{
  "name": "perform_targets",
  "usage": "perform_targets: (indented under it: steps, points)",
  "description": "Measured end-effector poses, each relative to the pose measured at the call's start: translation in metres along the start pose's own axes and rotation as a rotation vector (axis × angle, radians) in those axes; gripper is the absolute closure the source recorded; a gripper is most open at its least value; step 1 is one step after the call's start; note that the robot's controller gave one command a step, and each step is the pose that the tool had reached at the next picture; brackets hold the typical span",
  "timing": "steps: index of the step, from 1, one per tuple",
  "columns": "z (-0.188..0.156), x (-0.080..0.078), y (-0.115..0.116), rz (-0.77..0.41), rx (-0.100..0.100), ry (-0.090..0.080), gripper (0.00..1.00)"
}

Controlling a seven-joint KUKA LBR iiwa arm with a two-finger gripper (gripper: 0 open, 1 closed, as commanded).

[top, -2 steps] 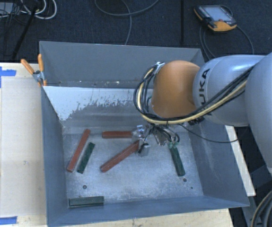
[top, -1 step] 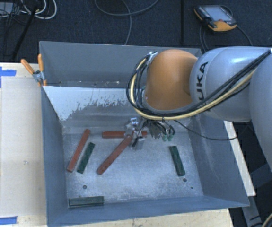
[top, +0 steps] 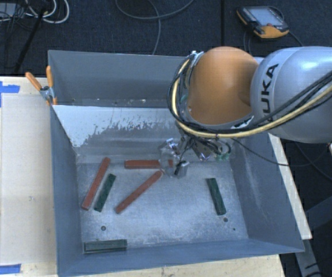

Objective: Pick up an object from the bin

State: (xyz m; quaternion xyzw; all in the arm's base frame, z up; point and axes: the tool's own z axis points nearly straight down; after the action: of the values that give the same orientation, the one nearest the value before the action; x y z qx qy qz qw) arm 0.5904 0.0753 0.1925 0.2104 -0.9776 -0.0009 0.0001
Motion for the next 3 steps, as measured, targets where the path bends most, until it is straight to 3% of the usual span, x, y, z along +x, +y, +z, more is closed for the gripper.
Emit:
perform_targets:
  steps: [1, 2, 3]
  points:
    - [-0.064, 0.012, 0.014, 0.236, 0.002, -0.002, 0.0]
    - [-0.066, 0.012, 0.014, 0.235, 0.002, -0.005, 0.0]
    - [-0.046, 0.008, 0.027, 0.252, 0.002, 0.0, 0.0]
